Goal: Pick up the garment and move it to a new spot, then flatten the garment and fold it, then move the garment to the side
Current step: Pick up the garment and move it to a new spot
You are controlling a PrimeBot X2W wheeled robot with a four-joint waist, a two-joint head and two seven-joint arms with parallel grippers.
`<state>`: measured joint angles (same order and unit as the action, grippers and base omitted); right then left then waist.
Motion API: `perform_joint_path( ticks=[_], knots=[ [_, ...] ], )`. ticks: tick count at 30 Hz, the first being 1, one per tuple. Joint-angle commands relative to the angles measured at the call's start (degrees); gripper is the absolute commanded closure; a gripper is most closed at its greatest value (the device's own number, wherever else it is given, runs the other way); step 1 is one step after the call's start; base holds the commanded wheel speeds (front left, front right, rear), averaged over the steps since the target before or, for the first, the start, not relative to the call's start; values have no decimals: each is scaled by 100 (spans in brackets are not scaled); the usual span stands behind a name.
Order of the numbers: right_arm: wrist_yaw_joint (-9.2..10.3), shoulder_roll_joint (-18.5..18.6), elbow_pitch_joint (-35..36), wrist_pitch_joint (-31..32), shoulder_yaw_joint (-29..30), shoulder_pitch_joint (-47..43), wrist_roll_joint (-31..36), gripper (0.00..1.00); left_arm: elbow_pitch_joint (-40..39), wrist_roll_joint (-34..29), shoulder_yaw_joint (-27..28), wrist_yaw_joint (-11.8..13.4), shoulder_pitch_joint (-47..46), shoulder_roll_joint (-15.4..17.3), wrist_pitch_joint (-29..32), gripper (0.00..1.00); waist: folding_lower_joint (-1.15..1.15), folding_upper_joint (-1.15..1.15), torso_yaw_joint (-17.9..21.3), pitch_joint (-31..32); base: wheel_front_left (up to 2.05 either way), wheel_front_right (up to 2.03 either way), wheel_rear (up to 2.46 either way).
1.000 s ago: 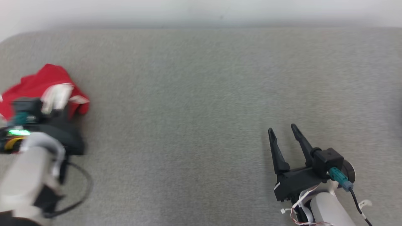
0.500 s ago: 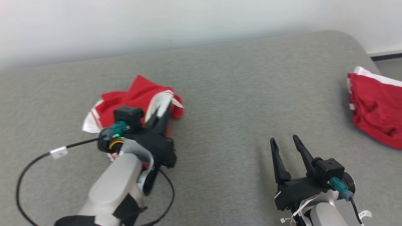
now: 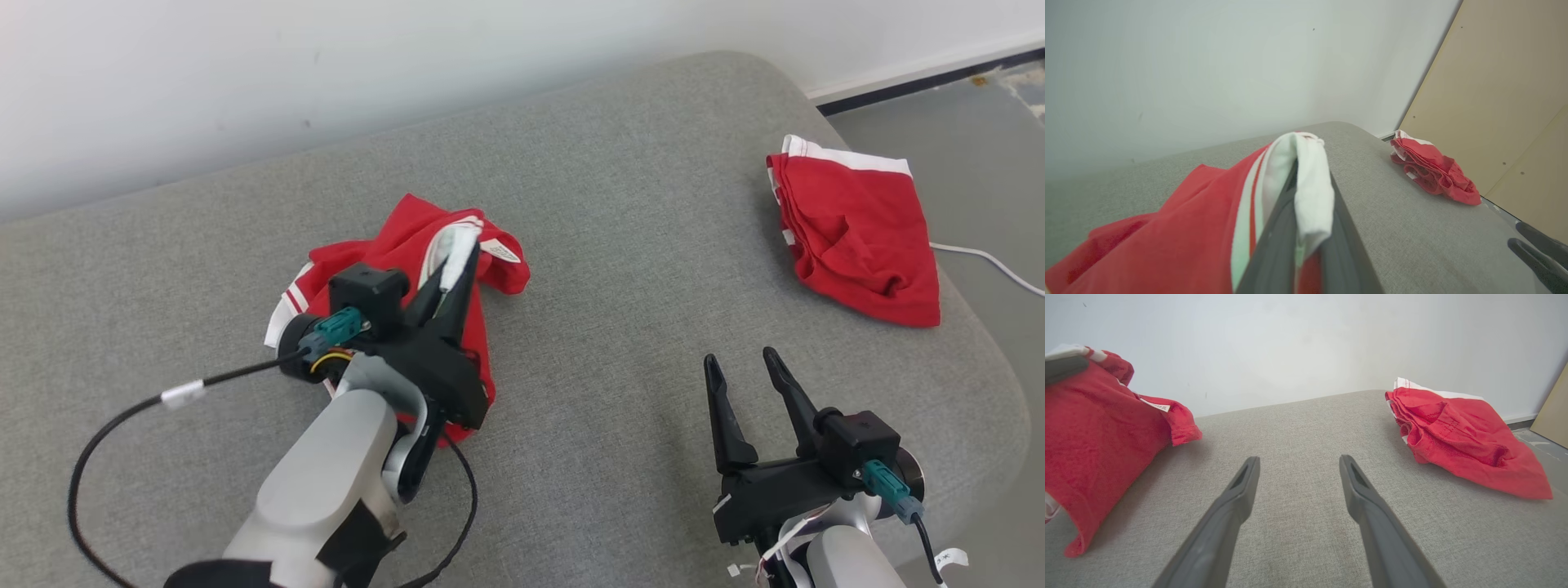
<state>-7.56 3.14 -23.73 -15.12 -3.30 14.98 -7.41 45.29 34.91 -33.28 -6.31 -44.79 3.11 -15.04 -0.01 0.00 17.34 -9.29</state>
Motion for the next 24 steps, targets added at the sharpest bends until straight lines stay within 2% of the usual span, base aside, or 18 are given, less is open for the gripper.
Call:
perform_joint_path(
  ticks=[1,8,14,18,24],
  knots=[
    [16,-24,11,0,9,-10,-29,0,-63,-134,148,104,195,54,-17,0,1,0,20,-41,0,0,0],
    [16,-25,42,0,-11,-68,-67,0,-584,-843,871,393,923,293,-17,0,1,0,-218,121,0,0,0],
    [16,-25,-2,0,-78,-149,-73,0,-1200,-1268,1768,588,1886,441,-17,0,1,0,-490,360,0,0,0],
    [16,-26,-19,0,-122,-254,-71,0,-1613,-1533,2386,654,2571,472,-17,0,1,0,-700,520,0,0,0],
    [16,-25,-45,0,-195,-378,-108,0,-2148,-2000,3078,598,3491,377,-18,0,1,0,-1006,745,0,0,0]
  ],
)
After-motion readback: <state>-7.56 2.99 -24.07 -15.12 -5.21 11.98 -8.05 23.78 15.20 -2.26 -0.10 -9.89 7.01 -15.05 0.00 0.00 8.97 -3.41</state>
